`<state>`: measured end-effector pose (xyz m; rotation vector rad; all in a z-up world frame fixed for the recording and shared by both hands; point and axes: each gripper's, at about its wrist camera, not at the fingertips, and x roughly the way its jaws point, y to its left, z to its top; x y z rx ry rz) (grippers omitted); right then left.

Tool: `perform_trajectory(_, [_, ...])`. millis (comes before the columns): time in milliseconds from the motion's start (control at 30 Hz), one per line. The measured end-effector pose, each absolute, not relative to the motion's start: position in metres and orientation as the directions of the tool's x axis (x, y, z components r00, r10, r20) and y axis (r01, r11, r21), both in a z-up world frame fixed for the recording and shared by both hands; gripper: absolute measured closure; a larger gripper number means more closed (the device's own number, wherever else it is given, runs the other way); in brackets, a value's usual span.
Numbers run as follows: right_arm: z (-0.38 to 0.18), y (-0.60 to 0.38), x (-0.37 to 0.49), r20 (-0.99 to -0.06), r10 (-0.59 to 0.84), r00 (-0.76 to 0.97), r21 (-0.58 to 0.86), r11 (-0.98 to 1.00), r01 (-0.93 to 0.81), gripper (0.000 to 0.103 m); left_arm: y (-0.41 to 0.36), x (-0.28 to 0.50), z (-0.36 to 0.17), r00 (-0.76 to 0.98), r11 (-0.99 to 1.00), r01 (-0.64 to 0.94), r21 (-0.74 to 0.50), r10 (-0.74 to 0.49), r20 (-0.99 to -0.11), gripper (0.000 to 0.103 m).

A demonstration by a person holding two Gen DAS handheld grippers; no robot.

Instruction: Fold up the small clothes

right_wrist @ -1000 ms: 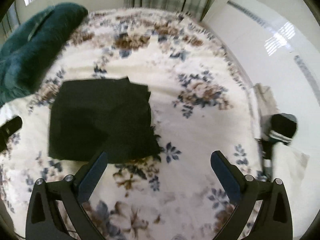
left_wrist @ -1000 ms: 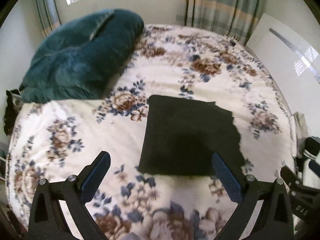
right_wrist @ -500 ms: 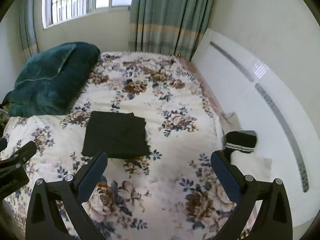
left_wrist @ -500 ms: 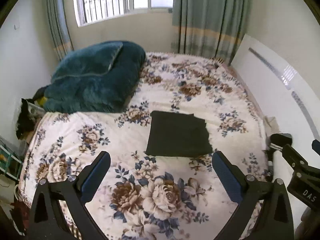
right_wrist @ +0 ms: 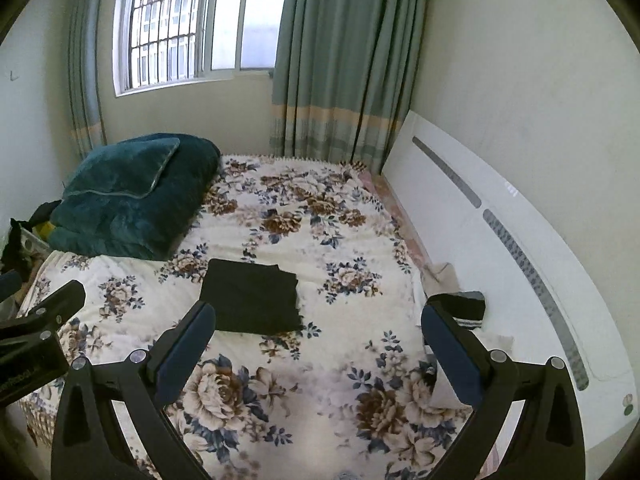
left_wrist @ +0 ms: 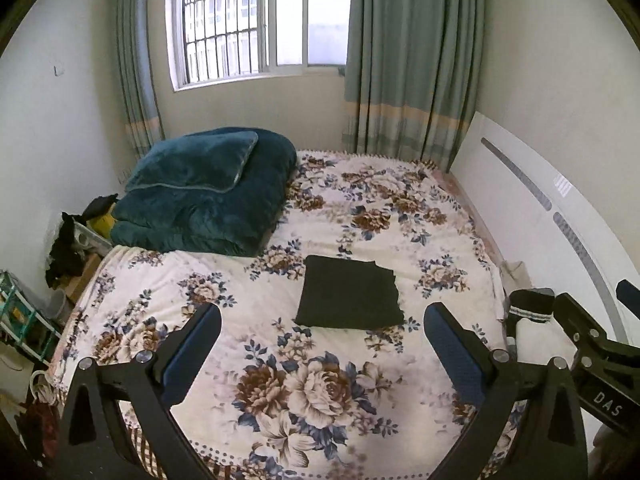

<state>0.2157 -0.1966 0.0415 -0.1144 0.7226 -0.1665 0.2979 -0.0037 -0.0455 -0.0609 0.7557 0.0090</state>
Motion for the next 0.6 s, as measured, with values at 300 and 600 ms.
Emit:
perform_trajectory(300, [0.067, -0.201, 0.183, -0.624, -0.171, 0.762, -0.145, 0.984, 0.102, 0.000, -0.006, 0.270, -0.031, 0.743, 0.998, -0.029, -0.057, -0.017, -0.669, 0.000])
perform_trajectory(600, [0.072, -0.199, 0.177, -0.621, -0.162, 0.767, -0.138, 0.986, 0.096, 0.000, -0.006, 0.260, -0.026, 0.753, 0.998, -0.037, -0.056, -0.010, -0.658, 0.000])
